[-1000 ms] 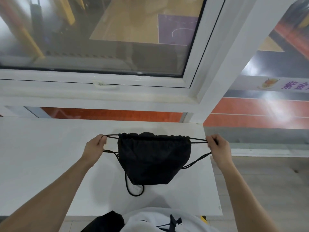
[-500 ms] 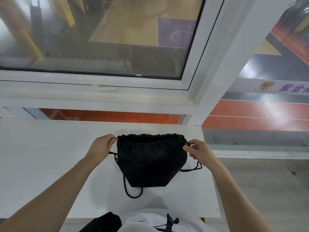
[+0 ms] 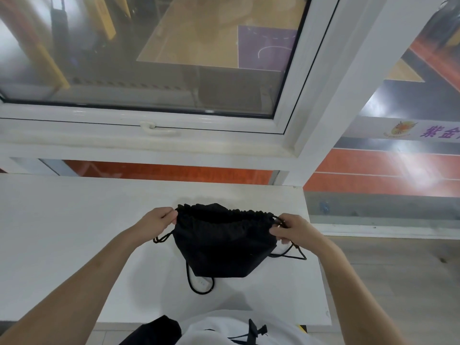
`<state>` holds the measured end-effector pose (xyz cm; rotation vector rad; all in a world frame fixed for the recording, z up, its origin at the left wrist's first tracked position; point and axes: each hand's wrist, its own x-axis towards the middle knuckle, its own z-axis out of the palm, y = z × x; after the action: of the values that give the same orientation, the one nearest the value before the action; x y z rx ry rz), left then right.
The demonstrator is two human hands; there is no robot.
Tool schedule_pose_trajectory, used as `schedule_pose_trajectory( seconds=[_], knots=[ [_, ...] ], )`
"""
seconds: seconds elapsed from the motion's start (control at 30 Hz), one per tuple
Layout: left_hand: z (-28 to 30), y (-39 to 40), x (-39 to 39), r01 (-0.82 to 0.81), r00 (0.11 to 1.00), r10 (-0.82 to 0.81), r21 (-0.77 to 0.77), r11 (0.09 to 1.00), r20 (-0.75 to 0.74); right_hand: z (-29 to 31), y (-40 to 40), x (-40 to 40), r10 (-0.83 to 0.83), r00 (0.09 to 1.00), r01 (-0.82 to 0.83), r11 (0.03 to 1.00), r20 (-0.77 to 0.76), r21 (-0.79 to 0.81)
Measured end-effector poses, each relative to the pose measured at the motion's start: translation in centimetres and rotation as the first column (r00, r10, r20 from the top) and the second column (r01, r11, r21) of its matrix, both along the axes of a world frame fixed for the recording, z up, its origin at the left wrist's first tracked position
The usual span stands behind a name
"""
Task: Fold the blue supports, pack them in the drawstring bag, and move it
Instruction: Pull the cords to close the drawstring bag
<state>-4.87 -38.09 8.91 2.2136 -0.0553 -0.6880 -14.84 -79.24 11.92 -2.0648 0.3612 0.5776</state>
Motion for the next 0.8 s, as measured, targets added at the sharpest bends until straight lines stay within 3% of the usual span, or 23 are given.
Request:
schedule_pose_trajectory(
  seconds=[0.1,0.2,0.33,0.57,0.7,0.8],
  knots=[
    [-0.2,-0.4,-0.3,-0.066,0.997,0.06,-0.12,0.991,-0.048,0.5,1.1,0.8,-0.03,0.998,0.032,0.999,0.056,-0.023],
    [0.0,-1.3,-0.5,-0.157,0.987,0.153,-0.137,0.978,-0.045,0.7,1.6,1.3,-0.005,0.993,0.02,0.991,0.115,-0.134],
    [0.1,-1.8,0.1,-0.347,0.935,0.354,-0.223,0.911,-0.007,0.5,0.9,1.3,-0.122,0.959,0.158,0.979,0.255,-0.125],
    [-0.8,1.2,1.7,-0.561,0.807,0.582,-0.181,0.808,0.102,-0.2,-1.8,0.2,-0.346,0.868,0.419,0.895,0.356,-0.151],
    [-1.1,4.7,2.0,-0.686,0.7,0.701,-0.146,0.713,0.134,-0.7,-3.8,-0.3,-0.423,0.824,0.514,0.838,0.378,-0.182],
    [-1.3,5.8,2.3,-0.721,0.67,0.733,-0.133,0.68,0.119,-0.9,-4.3,-0.4,-0.423,0.822,0.518,0.833,0.381,-0.192]
  ],
)
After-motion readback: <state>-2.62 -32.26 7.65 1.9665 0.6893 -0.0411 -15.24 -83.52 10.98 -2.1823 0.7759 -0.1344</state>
